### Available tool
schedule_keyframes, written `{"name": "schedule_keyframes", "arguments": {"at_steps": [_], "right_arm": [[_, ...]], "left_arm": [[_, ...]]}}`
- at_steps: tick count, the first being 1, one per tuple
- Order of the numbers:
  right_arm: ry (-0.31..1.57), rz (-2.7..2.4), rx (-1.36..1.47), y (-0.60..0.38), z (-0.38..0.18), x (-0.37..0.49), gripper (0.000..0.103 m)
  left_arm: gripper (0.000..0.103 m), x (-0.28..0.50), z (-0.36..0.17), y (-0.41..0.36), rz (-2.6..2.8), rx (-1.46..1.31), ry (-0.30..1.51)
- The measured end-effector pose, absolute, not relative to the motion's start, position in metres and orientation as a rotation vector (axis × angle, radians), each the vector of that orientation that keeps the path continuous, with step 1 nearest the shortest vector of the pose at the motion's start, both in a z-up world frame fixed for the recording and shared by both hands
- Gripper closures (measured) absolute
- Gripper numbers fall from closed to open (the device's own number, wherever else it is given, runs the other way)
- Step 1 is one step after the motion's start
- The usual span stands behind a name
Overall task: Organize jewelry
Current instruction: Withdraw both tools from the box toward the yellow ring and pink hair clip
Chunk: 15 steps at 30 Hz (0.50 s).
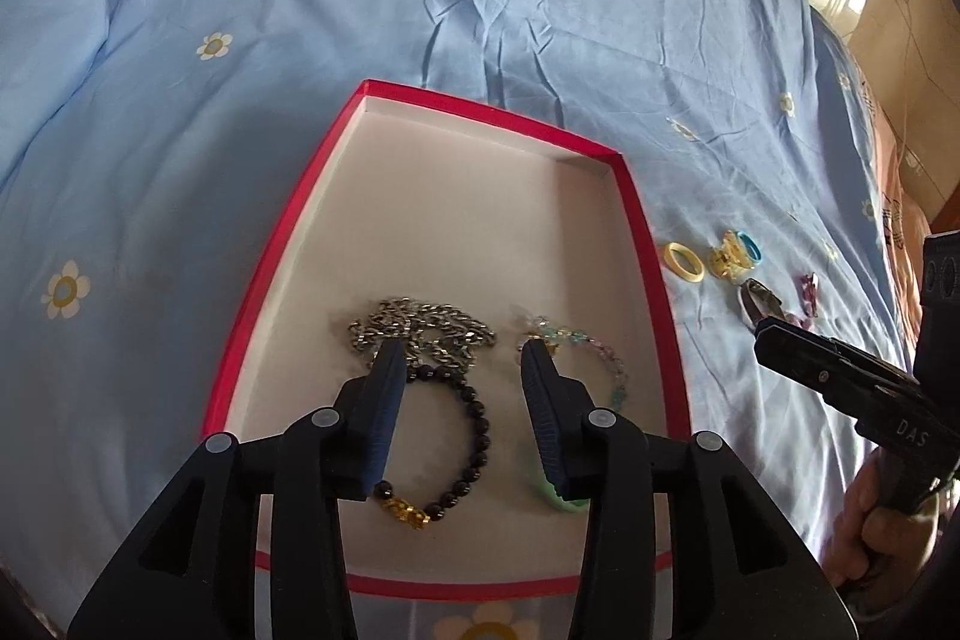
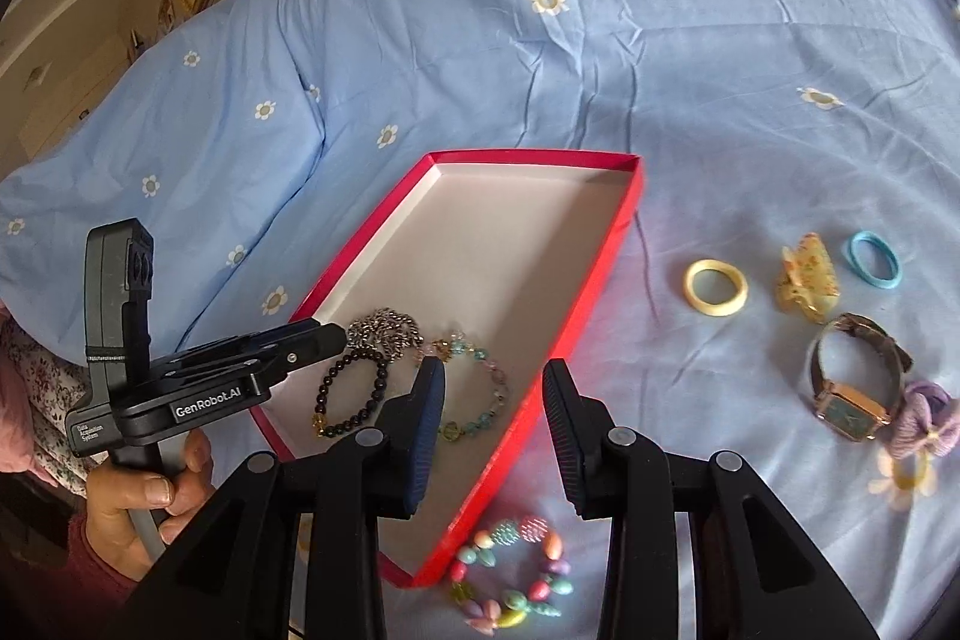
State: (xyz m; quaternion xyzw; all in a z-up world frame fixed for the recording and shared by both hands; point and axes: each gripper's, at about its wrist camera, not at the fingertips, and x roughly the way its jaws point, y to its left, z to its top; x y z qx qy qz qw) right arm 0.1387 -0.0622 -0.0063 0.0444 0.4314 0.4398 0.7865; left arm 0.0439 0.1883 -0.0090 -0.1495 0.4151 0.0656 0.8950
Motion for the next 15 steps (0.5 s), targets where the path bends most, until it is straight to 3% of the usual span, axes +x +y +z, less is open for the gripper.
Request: {"name": "schedule_keyframes", "arguments": {"at_steps": [6, 15], "right_arm": [[0.937, 0.828, 0.137, -0.116, -0.012, 0.15, 0.067], [0.932, 0.688, 0.187, -0.178, -0.017, 0.169, 0.066]], "left_arm": [[0.057, 0.057, -0.001, 0.154, 0.058, -0.281, 0.861], [0.057, 0.088, 0.001, 0.106, -0.027, -0.23, 0.882]]}}
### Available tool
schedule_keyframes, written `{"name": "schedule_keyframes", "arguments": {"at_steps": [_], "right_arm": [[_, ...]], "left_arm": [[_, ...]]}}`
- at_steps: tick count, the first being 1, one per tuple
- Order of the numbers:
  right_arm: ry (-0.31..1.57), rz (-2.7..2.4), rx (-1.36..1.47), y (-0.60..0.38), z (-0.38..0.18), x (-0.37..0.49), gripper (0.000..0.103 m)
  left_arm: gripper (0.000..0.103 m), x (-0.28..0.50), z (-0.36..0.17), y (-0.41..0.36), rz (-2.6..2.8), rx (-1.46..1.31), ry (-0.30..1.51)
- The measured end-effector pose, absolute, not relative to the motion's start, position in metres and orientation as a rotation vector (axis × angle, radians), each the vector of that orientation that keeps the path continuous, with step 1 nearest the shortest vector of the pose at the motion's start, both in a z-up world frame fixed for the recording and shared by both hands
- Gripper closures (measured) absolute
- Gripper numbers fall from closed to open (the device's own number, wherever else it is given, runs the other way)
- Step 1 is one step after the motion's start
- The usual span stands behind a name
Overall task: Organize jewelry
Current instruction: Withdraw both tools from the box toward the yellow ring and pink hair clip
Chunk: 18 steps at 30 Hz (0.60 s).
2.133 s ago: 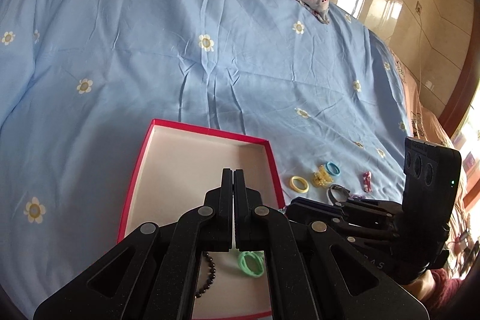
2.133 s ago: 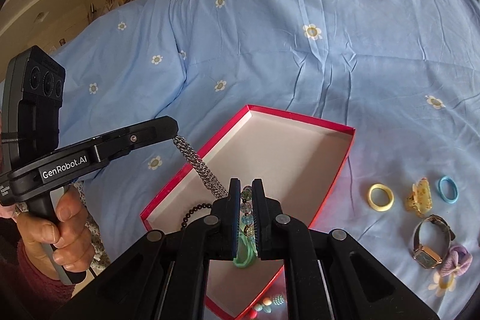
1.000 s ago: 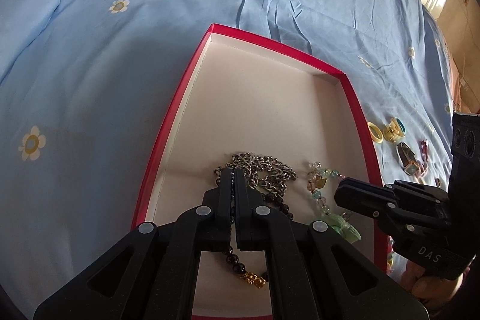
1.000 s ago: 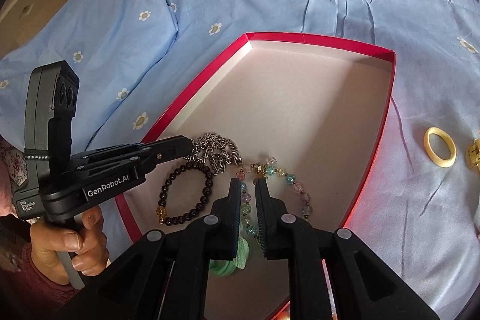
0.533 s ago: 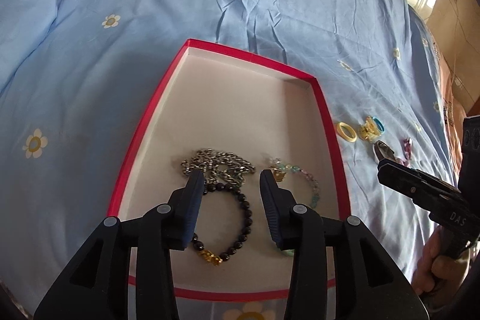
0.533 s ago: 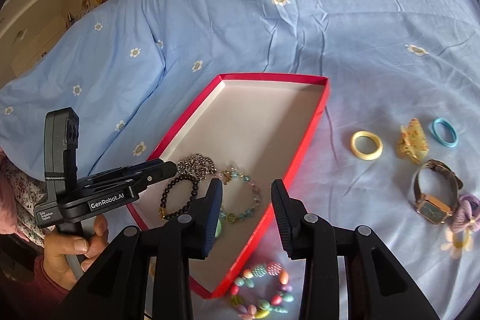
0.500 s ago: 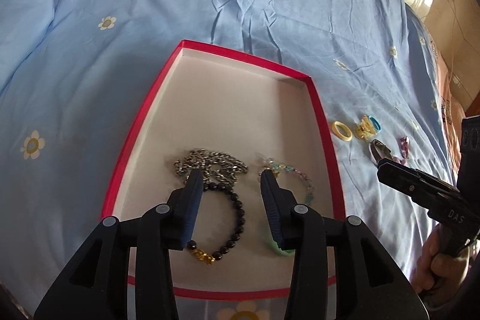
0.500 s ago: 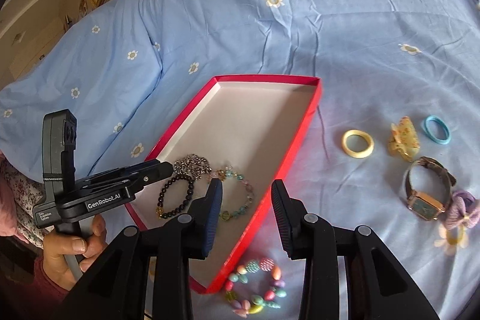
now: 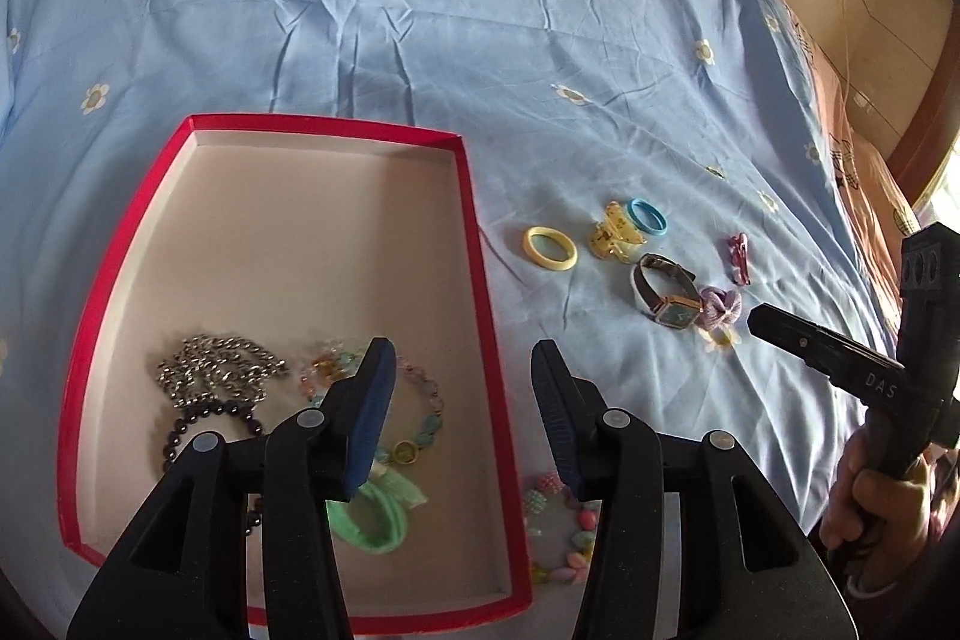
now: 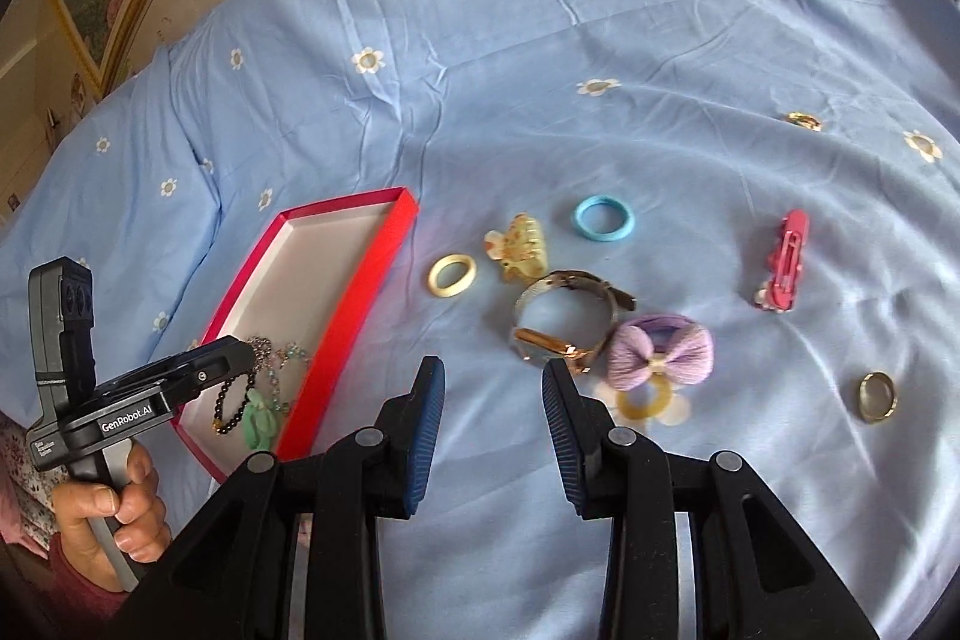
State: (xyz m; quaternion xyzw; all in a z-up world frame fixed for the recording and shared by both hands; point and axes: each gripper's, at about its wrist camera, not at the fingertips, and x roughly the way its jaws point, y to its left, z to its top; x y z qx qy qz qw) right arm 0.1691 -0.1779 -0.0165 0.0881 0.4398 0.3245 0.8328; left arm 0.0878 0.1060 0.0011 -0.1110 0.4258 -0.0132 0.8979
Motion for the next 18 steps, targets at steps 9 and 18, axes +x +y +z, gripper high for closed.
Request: {"name": "schedule_keyframes", "arguments": {"at_steps": [9, 18], "right_arm": [[0.936, 0.594, 0.223, -0.221, -0.025, 0.185, 0.066], [0.936, 0.462, 0.234, -0.245, -0.033, 0.218, 0.062]], "left_arm": [[0.055, 0.118, 0.001, 0.076, -0.083, -0.207, 0.901], [0.048, 0.158, -0.005, 0.053, -0.131, -0.224, 0.924]]}}
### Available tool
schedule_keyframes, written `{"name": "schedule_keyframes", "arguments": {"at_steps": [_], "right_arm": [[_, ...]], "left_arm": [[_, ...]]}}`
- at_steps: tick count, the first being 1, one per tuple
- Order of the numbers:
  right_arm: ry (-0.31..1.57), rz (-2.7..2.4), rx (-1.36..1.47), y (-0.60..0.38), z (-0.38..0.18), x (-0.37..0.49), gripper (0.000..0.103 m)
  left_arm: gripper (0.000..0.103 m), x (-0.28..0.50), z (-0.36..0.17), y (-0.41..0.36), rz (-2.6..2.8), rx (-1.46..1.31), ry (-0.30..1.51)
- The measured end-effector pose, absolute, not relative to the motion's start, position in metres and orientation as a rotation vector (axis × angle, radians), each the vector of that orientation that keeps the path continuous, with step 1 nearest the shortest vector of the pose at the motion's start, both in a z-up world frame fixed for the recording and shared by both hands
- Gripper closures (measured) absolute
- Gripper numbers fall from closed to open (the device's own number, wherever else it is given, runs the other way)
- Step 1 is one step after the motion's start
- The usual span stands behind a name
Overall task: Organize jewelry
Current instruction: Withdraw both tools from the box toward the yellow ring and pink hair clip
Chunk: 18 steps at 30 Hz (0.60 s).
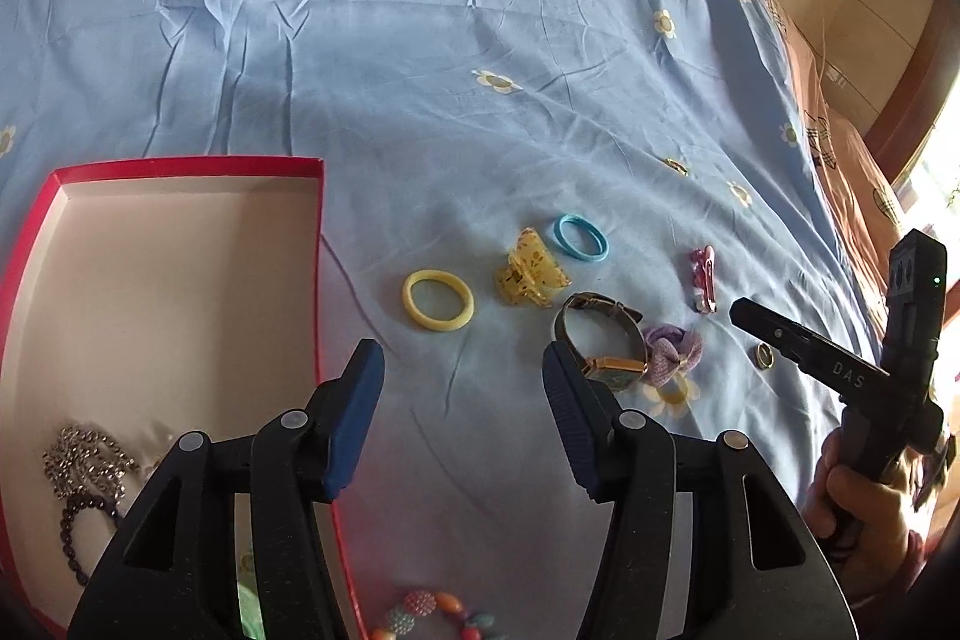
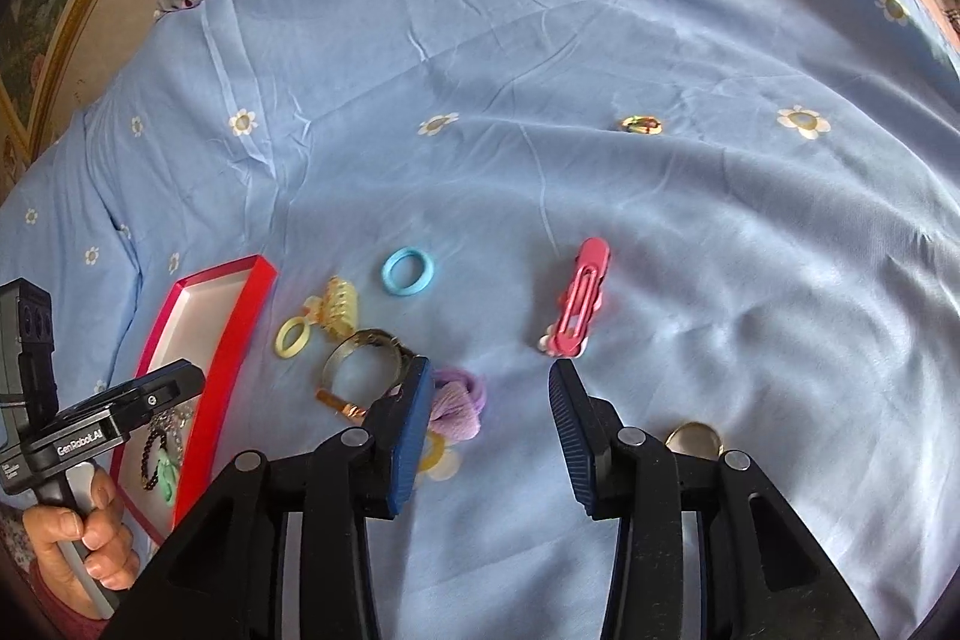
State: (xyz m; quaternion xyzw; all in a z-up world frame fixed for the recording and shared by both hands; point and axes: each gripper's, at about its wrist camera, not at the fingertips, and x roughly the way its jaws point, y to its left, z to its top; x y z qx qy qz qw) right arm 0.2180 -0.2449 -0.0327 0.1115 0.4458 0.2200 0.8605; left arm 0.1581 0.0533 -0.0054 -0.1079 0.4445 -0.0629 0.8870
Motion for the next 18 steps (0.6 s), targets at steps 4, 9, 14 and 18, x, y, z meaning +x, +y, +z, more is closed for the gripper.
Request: {"name": "schedule_keyframes", "arguments": {"at_steps": [4, 9, 14, 18], "right_arm": [[0.953, 0.428, 0.236, -0.248, -0.039, 0.233, 0.062], [0.973, 0.414, 0.235, -0.247, -0.046, 0.245, 0.061], [0.984, 0.418, 0.238, -0.244, -0.052, 0.252, 0.061], [0.982, 0.422, 0.224, -0.239, -0.054, 0.257, 0.061]], "left_arm": [[0.045, 0.18, -0.011, 0.042, -0.15, -0.232, 0.944], [0.042, 0.206, -0.018, 0.032, -0.162, -0.242, 0.966], [0.041, 0.228, -0.025, 0.018, -0.17, -0.226, 0.985], [0.041, 0.24, -0.035, 0.008, -0.162, -0.196, 1.005]]}}
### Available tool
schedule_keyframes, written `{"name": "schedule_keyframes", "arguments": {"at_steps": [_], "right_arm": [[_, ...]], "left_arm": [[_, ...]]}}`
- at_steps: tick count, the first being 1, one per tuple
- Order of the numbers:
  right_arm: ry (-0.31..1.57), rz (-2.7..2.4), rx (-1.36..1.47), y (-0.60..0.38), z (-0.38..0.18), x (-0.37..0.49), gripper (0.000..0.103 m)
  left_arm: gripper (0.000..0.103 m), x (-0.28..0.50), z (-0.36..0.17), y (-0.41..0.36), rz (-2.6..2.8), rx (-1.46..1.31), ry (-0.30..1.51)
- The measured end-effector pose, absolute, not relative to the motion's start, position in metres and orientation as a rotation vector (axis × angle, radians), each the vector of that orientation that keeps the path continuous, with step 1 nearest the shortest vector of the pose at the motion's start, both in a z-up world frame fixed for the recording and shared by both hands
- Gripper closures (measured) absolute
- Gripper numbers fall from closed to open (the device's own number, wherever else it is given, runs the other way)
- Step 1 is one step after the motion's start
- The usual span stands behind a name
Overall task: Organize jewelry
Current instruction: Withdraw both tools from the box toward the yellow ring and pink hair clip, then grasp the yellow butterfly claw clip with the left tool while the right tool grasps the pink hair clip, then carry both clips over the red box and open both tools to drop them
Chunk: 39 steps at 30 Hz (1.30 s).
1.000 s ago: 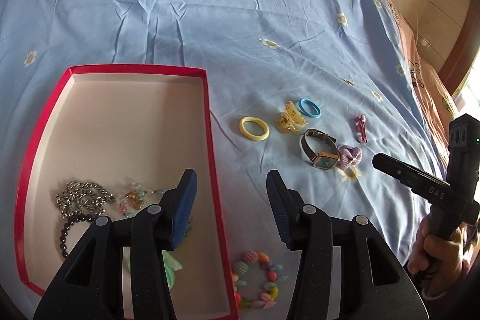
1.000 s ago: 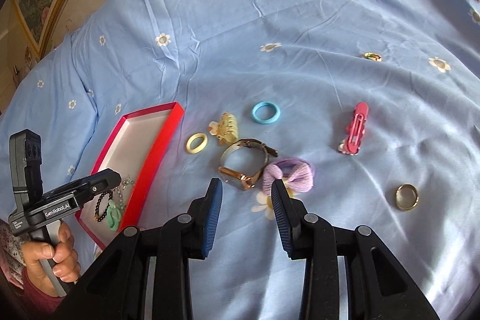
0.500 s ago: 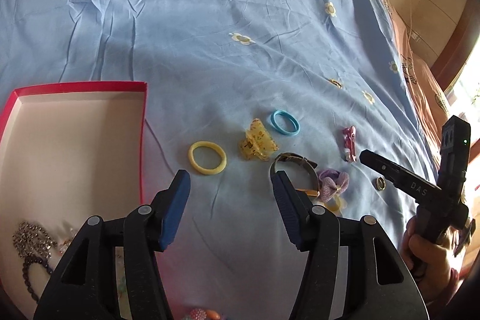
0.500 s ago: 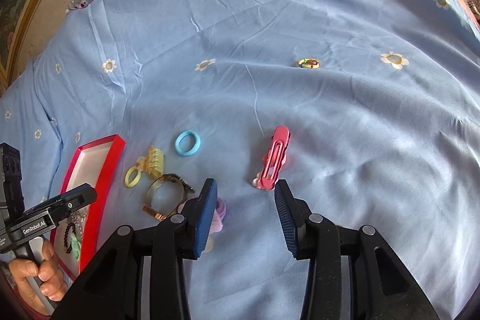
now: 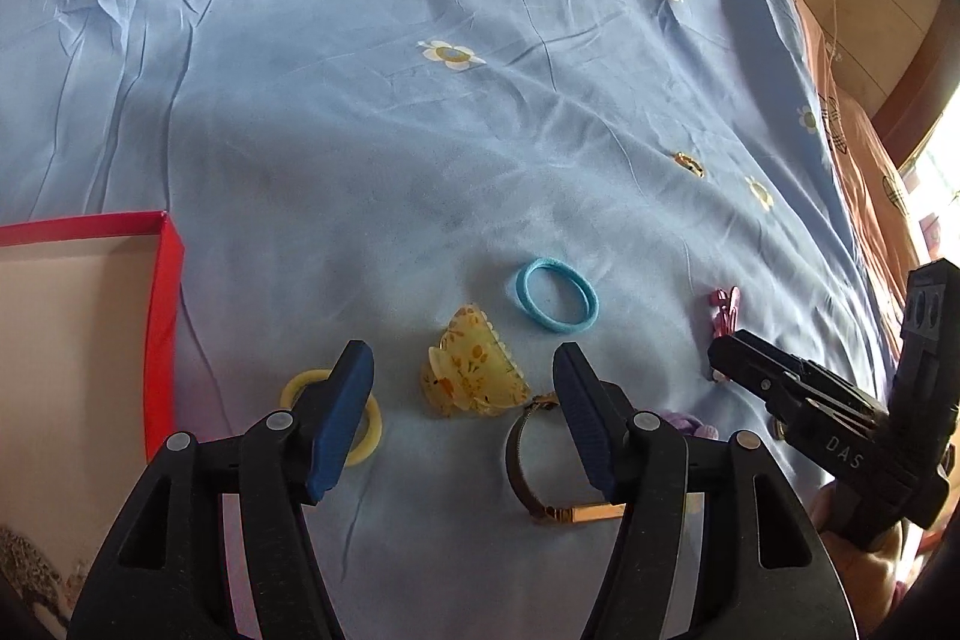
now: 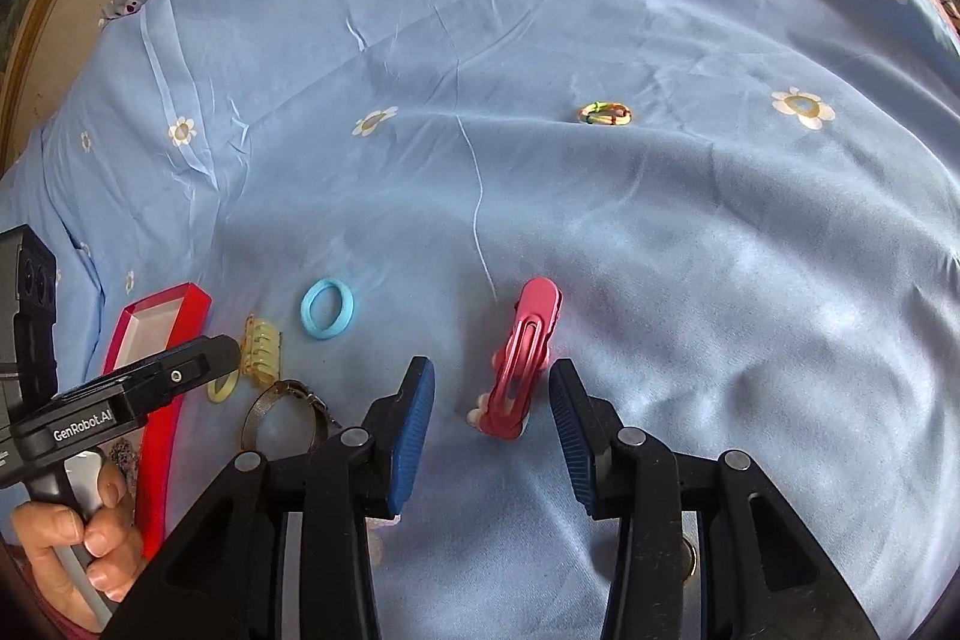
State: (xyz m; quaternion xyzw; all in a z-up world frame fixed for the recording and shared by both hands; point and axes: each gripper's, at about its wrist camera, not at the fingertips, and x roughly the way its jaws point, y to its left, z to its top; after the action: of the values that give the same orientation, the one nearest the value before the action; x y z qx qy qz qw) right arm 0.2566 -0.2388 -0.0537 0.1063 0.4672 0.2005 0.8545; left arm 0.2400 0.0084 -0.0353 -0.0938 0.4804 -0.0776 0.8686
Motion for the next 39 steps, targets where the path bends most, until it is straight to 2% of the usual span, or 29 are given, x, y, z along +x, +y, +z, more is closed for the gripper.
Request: {"name": "schedule_keyframes", "arguments": {"at_steps": [2, 3, 4, 5, 6, 7, 8, 19, 39], "right_arm": [[0.981, 0.419, 0.206, -0.235, -0.054, 0.257, 0.061], [0.984, 0.417, 0.194, -0.233, -0.055, 0.258, 0.062], [0.985, 0.413, 0.179, -0.231, -0.056, 0.258, 0.063], [0.982, 0.409, 0.163, -0.23, -0.056, 0.257, 0.068], [0.98, 0.401, 0.149, -0.228, -0.056, 0.257, 0.081], [0.981, 0.398, 0.143, -0.227, -0.057, 0.257, 0.084], [0.978, 0.398, 0.141, -0.227, -0.057, 0.257, 0.084], [0.911, 0.475, 0.159, -0.215, -0.028, 0.24, 0.085], [0.903, 0.719, 0.114, -0.119, 0.004, 0.202, 0.085]], "left_arm": [[0.047, 0.243, -0.042, 0.004, -0.152, -0.169, 1.02], [0.061, 0.245, -0.045, 0.003, -0.157, -0.166, 1.03], [0.065, 0.246, -0.048, 0.002, -0.164, -0.169, 1.041], [0.065, 0.245, -0.049, 0.002, -0.162, -0.169, 1.036], [0.065, 0.244, -0.049, 0.001, -0.162, -0.166, 1.027], [0.065, 0.244, -0.048, 0.001, -0.164, -0.164, 1.023], [0.07, 0.243, -0.047, 0.002, -0.169, -0.168, 1.018], [0.07, 0.213, -0.017, 0.024, -0.176, -0.197, 0.944], [0.07, 0.144, 0.008, 0.11, -0.07, -0.264, 0.866]]}}
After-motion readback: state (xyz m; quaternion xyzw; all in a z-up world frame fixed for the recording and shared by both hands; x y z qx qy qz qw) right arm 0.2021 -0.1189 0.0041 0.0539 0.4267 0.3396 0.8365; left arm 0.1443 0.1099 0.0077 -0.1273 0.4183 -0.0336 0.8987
